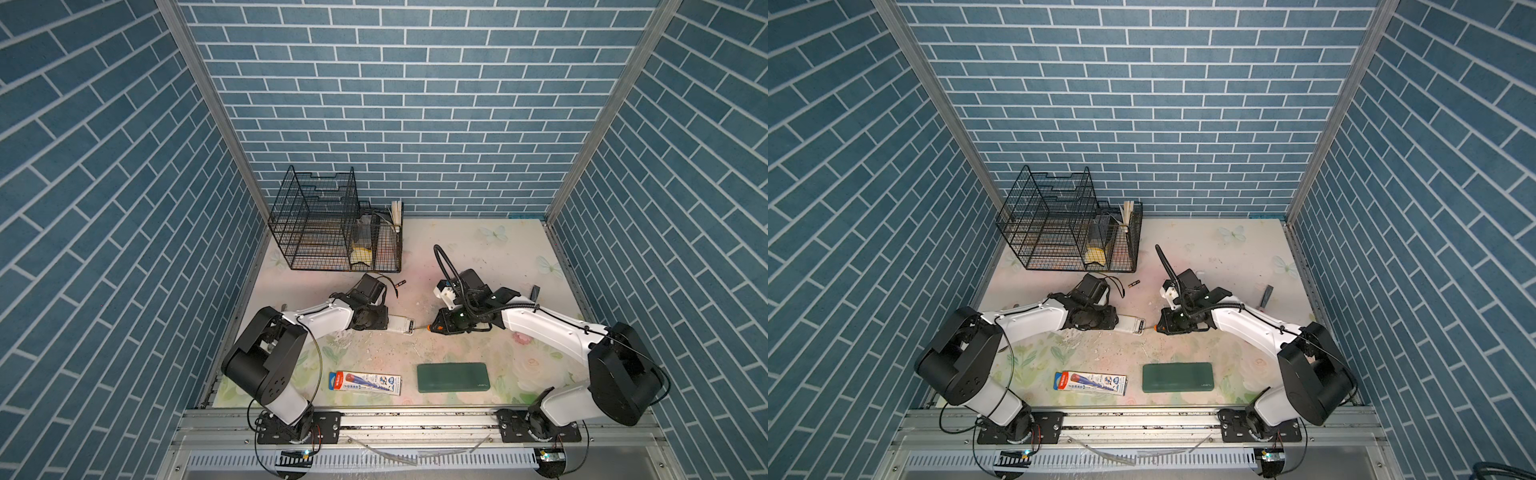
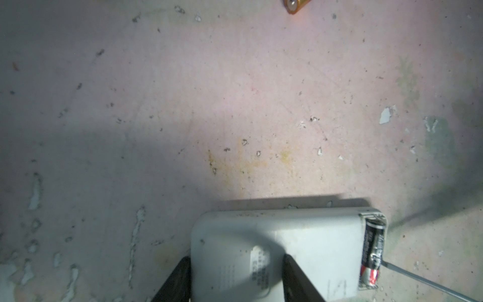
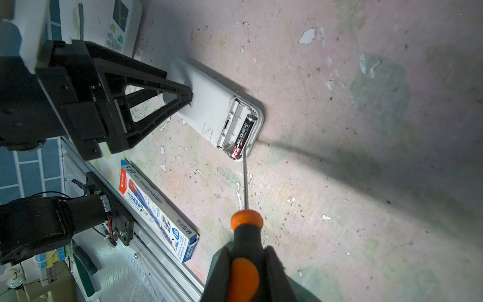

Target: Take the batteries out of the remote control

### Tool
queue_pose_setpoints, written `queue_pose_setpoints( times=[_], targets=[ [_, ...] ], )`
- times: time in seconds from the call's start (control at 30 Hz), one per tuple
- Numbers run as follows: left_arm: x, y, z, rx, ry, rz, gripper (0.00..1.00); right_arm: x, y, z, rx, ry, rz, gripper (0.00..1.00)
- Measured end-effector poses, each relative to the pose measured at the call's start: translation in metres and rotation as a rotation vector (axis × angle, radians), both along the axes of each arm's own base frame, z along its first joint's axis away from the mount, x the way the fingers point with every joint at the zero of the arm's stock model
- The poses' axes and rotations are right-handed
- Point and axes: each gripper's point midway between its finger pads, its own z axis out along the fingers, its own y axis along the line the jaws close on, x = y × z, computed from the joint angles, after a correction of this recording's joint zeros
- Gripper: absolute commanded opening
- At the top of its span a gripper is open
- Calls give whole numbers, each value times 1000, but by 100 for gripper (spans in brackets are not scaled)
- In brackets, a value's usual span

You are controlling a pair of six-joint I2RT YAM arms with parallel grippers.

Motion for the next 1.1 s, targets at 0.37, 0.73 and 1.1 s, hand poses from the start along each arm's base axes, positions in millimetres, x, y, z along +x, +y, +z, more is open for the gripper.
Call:
queue_pose_setpoints(
  times=[0.37, 0.73, 1.1],
  targets=[
    [1, -1, 0, -4, -6, -1, 53, -1, -1, 1, -4, 3, -1, 0],
    [2, -3, 1, -13, -13, -3, 53, -2, -6, 2, -21, 0, -7, 0],
    [2, -3, 1, -13, -14, -3, 52, 1, -9, 3, -42, -14, -17, 0]
  ],
)
